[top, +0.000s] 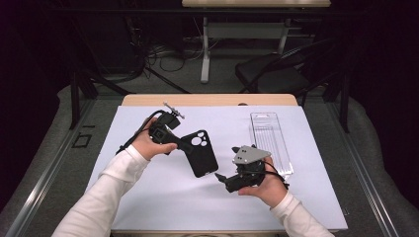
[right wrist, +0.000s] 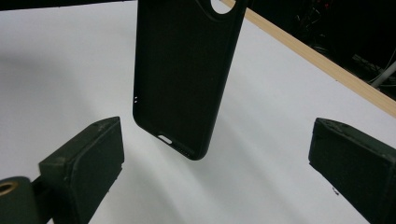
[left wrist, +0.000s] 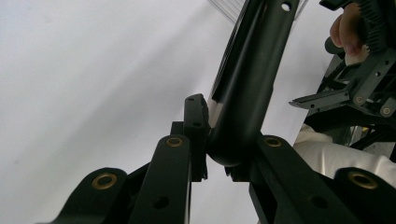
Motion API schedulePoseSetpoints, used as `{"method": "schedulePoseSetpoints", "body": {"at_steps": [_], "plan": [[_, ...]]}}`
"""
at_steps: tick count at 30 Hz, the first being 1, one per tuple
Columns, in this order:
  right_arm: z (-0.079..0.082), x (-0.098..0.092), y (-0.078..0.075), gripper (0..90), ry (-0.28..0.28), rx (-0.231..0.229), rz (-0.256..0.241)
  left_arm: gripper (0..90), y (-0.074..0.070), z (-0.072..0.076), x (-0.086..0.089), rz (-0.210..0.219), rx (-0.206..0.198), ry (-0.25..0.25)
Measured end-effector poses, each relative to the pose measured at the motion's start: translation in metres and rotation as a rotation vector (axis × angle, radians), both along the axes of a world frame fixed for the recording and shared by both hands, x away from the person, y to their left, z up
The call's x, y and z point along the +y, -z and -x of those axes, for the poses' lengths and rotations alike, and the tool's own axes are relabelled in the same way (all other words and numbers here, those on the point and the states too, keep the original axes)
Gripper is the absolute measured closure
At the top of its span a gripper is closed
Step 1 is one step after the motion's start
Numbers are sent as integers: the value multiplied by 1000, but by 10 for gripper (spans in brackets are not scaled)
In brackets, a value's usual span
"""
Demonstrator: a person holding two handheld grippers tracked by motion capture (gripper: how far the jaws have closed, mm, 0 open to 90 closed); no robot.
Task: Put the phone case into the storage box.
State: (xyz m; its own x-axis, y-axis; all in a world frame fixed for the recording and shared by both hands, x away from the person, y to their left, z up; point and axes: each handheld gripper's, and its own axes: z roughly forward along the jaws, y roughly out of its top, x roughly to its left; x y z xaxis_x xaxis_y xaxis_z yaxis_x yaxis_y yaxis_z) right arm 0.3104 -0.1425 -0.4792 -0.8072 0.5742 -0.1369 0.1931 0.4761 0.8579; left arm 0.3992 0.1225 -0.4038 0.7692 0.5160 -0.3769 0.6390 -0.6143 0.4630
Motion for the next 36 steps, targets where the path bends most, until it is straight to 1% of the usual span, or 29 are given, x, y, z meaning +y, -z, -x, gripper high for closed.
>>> {"method": "schedulePoseSetpoints", "body": {"at_steps": [4,8,10,12,14,17,20,22,24,26,28,30,32,34,36], "plan": [[0,1,-3,35,-2,-10,21,813,-2,1,-1,-13,-2,6],[0,1,-6,70,-9,-10,31,813,-3,1,-3,-18,0,8],[1,1,-9,101,-11,-26,33,813,-3,1,-4,-22,-1,11],[1,1,-11,105,-14,-21,32,813,-3,0,-5,-24,4,12],[0,1,-14,138,-9,-17,43,813,-3,0,-6,-24,3,14],[-1,0,-19,149,-8,-21,49,813,-4,0,-8,-27,6,20],[-2,0,-24,187,-10,-29,75,813,-4,0,-10,-34,8,29],[-2,-1,-27,230,-9,-38,82,813,-4,0,-12,-39,10,30],[-3,0,-30,245,-10,-43,86,813,-3,0,-14,-43,13,33],[-3,0,-32,287,-10,-56,104,813,-2,-1,-15,-44,17,32],[-3,1,-34,310,-10,-64,118,813,-1,-1,-16,-51,19,36],[-3,2,-36,312,-7,-72,140,813,0,-2,-17,-53,20,33],[-4,3,-37,313,-5,-70,158,813,0,-2,-18,-59,22,37],[-3,4,-38,349,-3,-83,180,813,1,-2,-19,-60,24,38],[-4,5,-38,368,-5,-95,185,813,2,-2,-20,-67,24,41]]}}
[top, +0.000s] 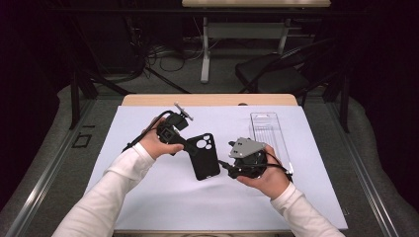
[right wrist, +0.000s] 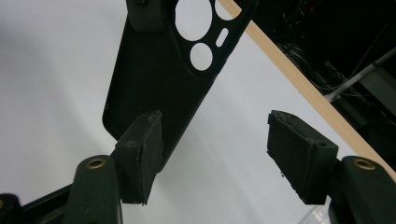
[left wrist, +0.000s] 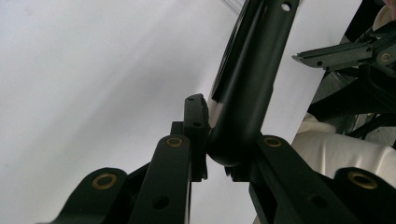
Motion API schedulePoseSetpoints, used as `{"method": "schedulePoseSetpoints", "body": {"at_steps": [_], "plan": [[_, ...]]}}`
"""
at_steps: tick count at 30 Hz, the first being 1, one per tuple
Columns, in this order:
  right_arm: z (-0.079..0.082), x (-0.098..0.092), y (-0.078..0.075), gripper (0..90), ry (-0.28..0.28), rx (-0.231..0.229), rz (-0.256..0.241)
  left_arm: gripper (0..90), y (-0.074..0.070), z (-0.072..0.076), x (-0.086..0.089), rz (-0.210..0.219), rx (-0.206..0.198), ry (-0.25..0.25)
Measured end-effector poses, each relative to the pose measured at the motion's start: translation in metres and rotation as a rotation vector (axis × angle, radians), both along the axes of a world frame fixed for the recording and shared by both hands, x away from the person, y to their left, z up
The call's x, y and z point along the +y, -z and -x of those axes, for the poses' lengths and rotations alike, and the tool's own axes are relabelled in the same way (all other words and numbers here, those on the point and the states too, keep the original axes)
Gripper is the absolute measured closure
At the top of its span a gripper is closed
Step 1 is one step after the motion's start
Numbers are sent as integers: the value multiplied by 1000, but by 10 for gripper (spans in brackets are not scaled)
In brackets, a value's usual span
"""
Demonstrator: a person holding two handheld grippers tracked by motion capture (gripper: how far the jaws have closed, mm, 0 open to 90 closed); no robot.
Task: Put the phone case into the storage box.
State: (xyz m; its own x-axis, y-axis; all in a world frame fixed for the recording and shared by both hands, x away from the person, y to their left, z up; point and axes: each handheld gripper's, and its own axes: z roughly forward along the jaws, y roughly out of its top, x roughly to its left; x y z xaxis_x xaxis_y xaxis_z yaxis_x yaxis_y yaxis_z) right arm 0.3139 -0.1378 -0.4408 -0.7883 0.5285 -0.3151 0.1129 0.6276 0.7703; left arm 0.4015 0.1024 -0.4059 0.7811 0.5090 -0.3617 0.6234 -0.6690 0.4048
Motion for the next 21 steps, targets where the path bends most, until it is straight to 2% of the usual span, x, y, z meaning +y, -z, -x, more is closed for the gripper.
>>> {"method": "schedulePoseSetpoints", "body": {"at_steps": [5,15,21], "plan": [[0,0,0,446,-11,-33,8,813,2,0,-3,-7,5,4],[1,3,-1,457,-4,-54,23,813,7,-1,-10,-29,15,13],[0,4,-2,482,-22,-69,41,813,9,-1,-15,-41,19,23]]}}
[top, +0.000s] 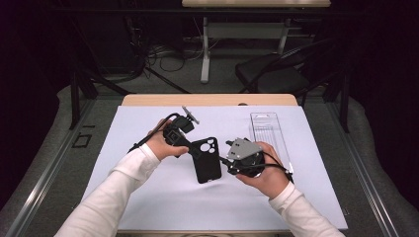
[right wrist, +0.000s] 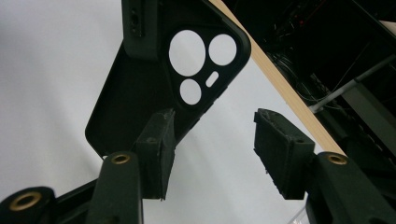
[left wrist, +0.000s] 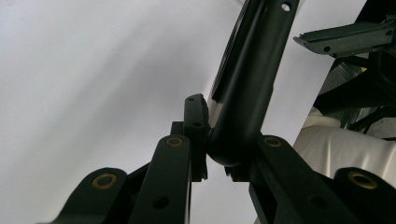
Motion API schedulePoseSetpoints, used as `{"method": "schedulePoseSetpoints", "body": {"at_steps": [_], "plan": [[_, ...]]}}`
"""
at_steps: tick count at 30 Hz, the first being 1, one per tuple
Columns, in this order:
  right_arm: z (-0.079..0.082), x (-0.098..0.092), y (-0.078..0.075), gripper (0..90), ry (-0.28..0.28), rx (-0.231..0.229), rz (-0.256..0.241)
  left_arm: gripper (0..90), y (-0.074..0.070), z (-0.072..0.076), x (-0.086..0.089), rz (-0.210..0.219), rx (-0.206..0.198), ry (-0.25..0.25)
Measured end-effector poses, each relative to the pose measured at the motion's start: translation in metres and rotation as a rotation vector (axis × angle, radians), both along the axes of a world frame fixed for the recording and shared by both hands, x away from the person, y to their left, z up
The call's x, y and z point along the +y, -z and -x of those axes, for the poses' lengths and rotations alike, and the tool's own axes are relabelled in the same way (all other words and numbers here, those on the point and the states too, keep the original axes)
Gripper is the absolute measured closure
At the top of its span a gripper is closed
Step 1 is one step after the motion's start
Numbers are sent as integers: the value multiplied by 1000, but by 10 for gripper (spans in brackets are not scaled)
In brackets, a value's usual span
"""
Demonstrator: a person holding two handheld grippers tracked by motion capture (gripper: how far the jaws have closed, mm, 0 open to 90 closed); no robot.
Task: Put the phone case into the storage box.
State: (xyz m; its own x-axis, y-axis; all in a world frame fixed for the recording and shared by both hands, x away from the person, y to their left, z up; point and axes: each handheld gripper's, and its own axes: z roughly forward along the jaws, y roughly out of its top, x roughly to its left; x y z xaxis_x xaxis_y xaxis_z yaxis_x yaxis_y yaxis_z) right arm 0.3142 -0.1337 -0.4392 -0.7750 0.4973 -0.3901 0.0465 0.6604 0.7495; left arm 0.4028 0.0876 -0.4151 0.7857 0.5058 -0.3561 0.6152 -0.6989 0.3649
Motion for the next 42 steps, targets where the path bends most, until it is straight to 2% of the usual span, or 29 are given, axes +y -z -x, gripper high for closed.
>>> {"method": "schedulePoseSetpoints", "body": {"at_steps": [12,23,30,42], "plan": [[-3,3,-3,570,-19,-5,40,813,2,2,-9,-36,-1,28],[-6,6,-12,607,-40,-9,67,814,3,4,-14,-54,-4,60],[-7,8,-14,626,-62,-8,86,814,4,4,-17,-56,2,72],[-7,12,-15,662,-83,-42,123,813,5,6,-19,-57,3,77]]}}
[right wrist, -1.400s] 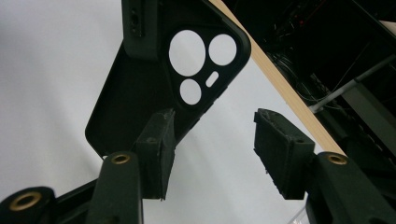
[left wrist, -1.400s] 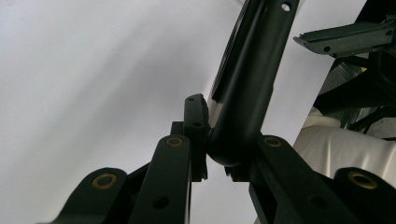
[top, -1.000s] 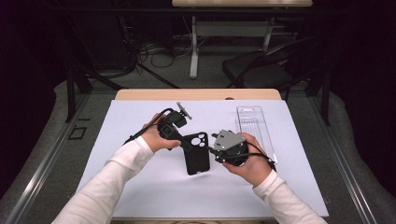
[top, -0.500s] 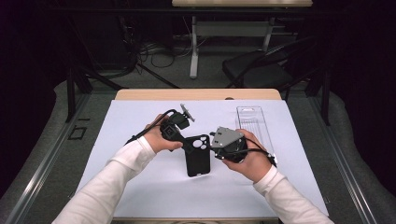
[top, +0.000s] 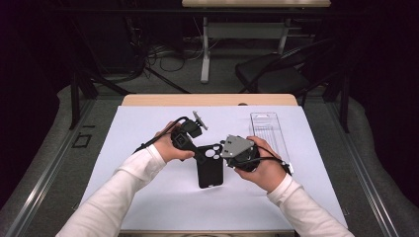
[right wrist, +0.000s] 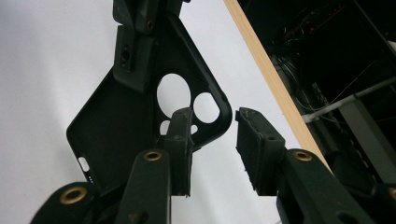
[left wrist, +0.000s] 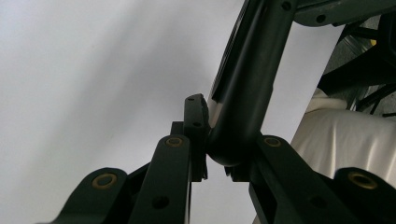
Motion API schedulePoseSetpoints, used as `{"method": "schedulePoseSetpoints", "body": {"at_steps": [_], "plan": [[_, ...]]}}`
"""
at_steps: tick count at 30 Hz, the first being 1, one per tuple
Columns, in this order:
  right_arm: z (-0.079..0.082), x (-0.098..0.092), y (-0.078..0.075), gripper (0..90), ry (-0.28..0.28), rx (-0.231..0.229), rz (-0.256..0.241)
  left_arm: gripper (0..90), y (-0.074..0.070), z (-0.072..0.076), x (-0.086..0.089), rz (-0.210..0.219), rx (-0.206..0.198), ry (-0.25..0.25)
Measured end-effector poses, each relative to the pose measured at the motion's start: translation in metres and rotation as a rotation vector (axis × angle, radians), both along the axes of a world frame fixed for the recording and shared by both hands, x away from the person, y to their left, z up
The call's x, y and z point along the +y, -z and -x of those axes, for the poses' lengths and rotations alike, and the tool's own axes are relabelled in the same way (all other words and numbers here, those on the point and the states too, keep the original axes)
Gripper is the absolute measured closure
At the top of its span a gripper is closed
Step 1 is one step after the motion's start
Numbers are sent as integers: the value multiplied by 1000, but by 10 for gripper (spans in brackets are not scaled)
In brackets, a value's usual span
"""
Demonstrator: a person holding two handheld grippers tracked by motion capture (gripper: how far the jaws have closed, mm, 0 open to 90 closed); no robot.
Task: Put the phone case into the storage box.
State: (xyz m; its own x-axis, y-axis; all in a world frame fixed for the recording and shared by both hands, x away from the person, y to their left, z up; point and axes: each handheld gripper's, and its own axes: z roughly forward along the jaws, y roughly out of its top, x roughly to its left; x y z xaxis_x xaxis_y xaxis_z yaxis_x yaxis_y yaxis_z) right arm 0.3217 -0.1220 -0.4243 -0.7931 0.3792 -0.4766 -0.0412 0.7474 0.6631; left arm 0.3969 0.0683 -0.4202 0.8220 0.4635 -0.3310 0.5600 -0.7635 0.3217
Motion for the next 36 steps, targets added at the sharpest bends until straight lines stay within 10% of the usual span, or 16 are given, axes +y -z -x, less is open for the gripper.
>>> {"method": "schedulePoseSetpoints", "body": {"at_steps": [36], "plan": [[2,8,-5,801,-20,-49,98,814,-1,3,-8,-22,-5,37]]}}
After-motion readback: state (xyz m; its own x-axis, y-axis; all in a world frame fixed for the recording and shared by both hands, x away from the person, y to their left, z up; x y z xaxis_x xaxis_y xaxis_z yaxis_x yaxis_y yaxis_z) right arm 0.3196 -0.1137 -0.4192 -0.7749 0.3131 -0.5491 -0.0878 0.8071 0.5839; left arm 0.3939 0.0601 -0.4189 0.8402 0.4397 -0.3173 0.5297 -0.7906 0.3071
